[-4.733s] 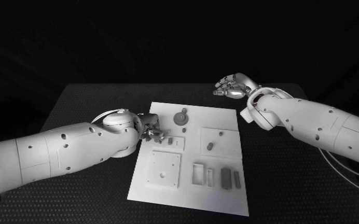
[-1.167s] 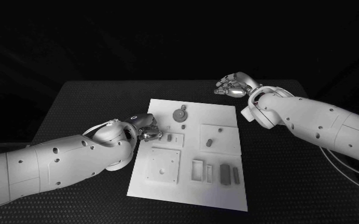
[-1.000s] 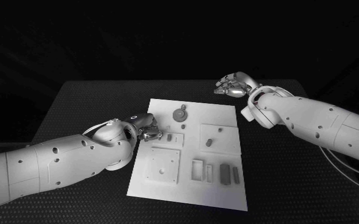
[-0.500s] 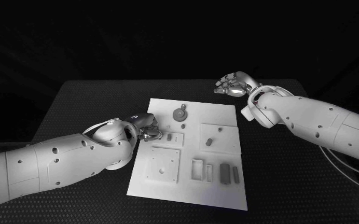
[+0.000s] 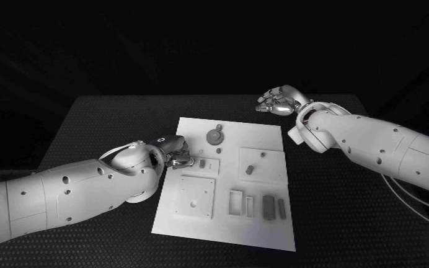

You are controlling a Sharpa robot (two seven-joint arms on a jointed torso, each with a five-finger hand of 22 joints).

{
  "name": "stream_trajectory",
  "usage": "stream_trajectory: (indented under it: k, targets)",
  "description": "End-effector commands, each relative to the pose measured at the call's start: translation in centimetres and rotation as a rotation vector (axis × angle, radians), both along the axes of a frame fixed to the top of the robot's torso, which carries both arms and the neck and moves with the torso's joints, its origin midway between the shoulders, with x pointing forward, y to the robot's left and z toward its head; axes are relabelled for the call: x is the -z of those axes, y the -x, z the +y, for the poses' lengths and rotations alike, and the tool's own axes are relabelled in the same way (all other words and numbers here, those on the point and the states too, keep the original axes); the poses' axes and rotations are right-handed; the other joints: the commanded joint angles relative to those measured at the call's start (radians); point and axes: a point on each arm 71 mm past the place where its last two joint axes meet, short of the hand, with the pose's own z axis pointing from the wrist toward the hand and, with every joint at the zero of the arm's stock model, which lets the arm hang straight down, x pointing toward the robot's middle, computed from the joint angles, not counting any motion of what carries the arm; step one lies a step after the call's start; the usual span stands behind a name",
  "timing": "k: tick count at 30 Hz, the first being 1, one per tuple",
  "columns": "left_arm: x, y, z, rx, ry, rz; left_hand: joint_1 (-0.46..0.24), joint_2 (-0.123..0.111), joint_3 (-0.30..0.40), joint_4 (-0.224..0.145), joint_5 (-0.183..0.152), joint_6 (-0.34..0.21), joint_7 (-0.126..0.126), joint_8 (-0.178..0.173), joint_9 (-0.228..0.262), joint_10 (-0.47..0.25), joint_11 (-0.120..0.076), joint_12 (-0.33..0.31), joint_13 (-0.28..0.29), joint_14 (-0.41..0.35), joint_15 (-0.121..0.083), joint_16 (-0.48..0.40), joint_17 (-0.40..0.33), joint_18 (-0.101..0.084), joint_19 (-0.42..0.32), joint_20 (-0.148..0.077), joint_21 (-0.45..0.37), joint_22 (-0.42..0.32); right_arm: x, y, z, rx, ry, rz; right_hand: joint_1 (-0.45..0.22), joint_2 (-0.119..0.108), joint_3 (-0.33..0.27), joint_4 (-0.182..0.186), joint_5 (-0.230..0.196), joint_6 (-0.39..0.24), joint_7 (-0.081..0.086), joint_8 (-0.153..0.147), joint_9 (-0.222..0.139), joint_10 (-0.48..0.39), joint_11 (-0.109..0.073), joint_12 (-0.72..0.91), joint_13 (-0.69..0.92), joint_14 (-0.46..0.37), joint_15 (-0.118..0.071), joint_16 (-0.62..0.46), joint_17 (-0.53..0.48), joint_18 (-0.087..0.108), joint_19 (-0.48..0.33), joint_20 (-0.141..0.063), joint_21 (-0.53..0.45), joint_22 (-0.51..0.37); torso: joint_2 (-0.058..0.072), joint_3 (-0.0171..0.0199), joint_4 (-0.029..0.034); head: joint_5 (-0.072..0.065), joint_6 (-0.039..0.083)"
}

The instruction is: Assemble the parts on the task board

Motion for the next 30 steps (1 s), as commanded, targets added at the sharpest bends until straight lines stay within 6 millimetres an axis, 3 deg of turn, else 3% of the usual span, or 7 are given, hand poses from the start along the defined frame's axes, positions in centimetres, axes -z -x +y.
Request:
stream_trajectory:
  k: [1,22,30]
  targets:
    - [0.5,0.22,0.07,0.002,-0.026,0.033,0.018,0.004,0.005,-0.002,0.004,0.094,-0.089,0.005,0.001,-0.026,-0.035,0.004,-0.001,0.034,-0.041,-0.003,-0.001,0.012,0.004,-0.121,0.0,0.013,0.06,0.03,0.16,-0.016,0.001,0.002,-0.009,0.0,-0.006,0.002,0.007,-0.007,0.031,0.004,-0.002,0.008,0.002,-0.004,0.0,-0.003,0.007,-0.005,-0.001,-0.017,-0.004,-0.003,-0.006,0.001,0.0,0.0003,0.0003,0.0,0.0]
    - [0.53,-0.14,0.57,-0.017,-0.059,0.012,0.024,-0.026,-0.006,0.017,-0.024,0.101,-0.088,0.008,-0.002,-0.022,-0.034,0.014,-0.004,0.036,-0.041,0.001,-0.002,0.012,0.007,-0.121,-0.001,0.013,0.11,0.04,0.11,-0.014,0.001,0.003,-0.01,0.0,-0.007,0.002,0.008,-0.008,0.031,0.004,-0.002,0.009,0.002,-0.005,0.0,-0.003,0.007,-0.005,-0.002,-0.017,-0.004,-0.004,-0.007,0.003,0.0,0.0,0.0005,0.002,0.002]
    - [0.53,-0.11,0.38,-0.007,-0.071,0.008,0.028,-0.018,-0.009,0.007,0.006,0.113,-0.091,0.01,-0.008,-0.021,-0.036,0.033,0.003,0.037,-0.034,0.018,0.006,0.012,0.003,-0.12,0.003,0.018,0.11,0.05,0.14,-0.015,0.0,0.003,-0.01,0.0,-0.007,0.002,0.009,-0.008,0.031,0.004,-0.002,0.009,0.002,-0.006,0.0,-0.003,0.007,-0.005,-0.002,-0.017,-0.004,-0.004,-0.008,0.004,0.0,0.0,0.0,0.003,0.002]
